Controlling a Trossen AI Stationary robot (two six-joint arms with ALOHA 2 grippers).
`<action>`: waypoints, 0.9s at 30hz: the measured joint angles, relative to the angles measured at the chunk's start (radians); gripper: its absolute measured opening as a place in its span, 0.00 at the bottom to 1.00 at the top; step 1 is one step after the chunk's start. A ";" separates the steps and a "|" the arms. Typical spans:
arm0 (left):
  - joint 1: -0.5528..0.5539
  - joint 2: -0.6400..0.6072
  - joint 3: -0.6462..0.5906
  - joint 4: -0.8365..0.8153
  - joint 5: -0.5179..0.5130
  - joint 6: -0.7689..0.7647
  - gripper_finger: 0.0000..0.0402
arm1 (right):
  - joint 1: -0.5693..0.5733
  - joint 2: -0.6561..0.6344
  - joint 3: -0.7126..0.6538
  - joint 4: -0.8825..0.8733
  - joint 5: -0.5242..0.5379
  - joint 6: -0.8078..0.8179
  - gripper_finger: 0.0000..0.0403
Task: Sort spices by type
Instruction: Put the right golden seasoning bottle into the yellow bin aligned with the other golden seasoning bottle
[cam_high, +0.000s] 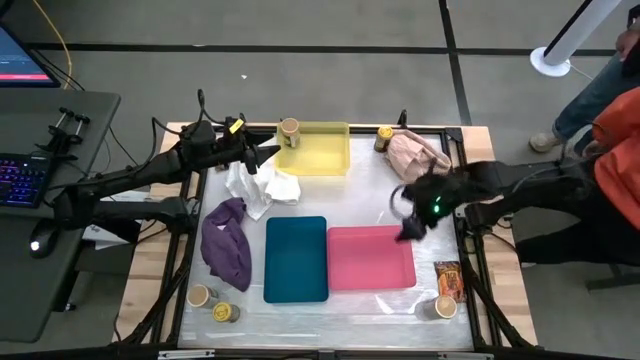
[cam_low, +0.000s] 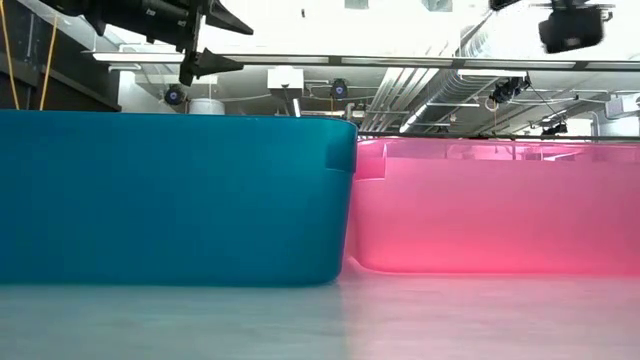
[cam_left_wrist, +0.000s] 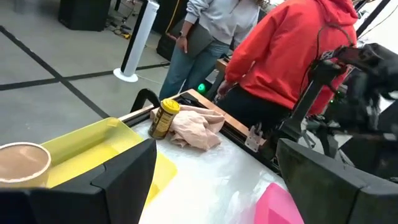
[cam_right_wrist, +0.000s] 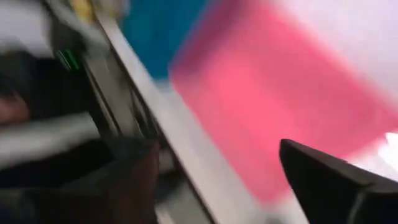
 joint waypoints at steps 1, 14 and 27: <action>0.000 0.000 0.000 -0.002 0.002 0.000 0.80 | 0.031 0.025 0.006 -0.041 -0.034 0.002 0.88; 0.005 0.000 0.000 -0.023 0.060 0.010 0.80 | 0.441 0.231 -0.034 -0.142 -0.198 0.463 0.96; 0.036 0.000 0.000 -0.019 0.197 -0.003 0.80 | 0.571 0.354 -0.036 -0.016 -0.240 0.737 0.96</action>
